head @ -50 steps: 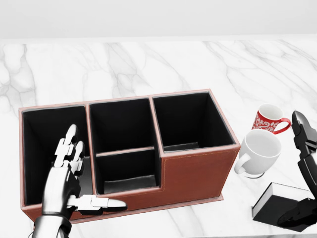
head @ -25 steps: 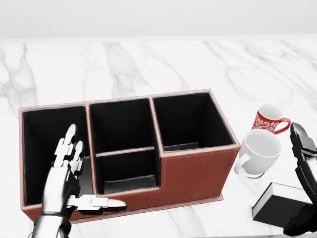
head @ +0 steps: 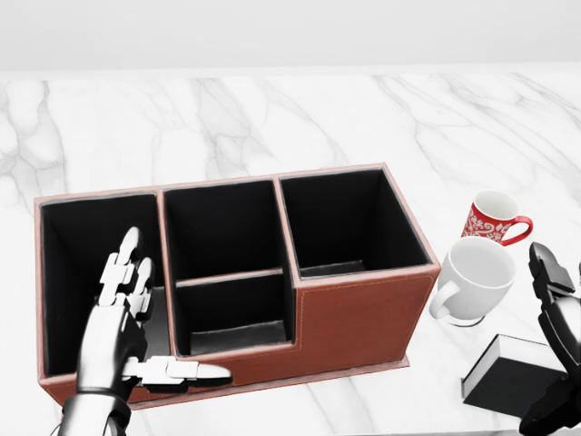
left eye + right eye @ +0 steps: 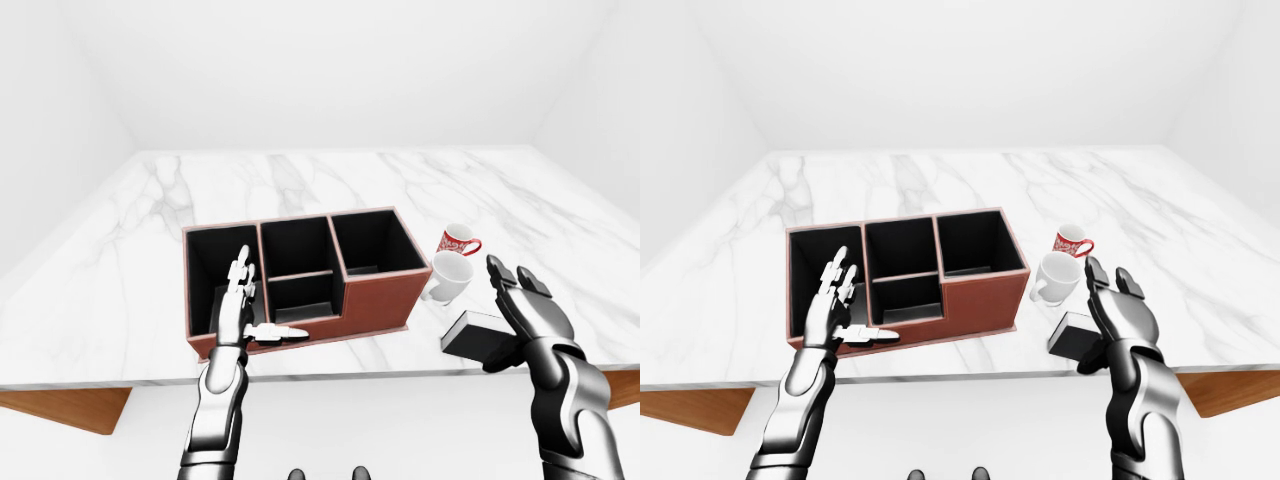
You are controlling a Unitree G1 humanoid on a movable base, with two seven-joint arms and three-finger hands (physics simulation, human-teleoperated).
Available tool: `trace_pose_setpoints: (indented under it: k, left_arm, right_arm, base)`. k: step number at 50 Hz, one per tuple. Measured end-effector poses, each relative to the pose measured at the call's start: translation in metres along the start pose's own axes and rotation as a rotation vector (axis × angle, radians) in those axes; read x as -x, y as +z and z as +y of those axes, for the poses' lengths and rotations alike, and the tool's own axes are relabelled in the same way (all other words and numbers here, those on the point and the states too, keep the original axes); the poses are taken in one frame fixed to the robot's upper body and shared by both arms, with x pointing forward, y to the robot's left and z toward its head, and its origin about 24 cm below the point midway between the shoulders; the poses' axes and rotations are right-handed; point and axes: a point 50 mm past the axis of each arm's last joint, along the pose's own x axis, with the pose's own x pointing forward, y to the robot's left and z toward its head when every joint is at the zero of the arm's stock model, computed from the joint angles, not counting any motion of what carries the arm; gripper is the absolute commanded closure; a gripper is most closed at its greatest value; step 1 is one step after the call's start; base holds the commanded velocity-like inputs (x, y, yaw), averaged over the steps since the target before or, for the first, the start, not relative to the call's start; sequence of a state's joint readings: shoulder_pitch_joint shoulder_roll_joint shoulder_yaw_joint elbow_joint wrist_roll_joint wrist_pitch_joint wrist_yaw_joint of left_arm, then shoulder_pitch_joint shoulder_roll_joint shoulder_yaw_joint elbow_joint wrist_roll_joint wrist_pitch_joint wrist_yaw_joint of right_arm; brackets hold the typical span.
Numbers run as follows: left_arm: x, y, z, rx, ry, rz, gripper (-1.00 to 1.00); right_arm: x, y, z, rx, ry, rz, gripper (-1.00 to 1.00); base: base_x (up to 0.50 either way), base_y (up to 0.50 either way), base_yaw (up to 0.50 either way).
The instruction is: Pick up the book and place it in the right compartment of the caddy.
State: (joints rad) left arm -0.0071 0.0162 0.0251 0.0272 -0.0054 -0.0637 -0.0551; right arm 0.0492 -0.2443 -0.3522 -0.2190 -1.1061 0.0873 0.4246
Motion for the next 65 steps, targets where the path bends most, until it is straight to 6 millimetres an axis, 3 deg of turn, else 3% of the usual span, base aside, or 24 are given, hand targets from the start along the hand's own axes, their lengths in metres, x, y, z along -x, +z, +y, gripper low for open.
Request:
trace_pose_setpoints:
  k: [61,63,65]
  left_arm:
    - [-0.001,0.000,0.001,0.003,0.005,-0.002,-1.00]
    - [-0.001,0.000,0.001,0.003,0.006,-0.002,-1.00]
    - [-0.001,0.000,0.001,0.004,0.006,-0.002,-1.00]
  right_arm:
    - [-0.038,-0.037,0.042,-0.144,0.165,0.089,-1.00]
    - [-0.039,-0.037,0.041,-0.147,0.164,0.089,-0.84]
    - [-0.040,-0.037,0.040,-0.148,0.161,0.089,-0.47]
  base:
    - [0.00,0.00,0.00]
    - [0.00,0.00,0.00]
    - [0.00,0.00,0.00]
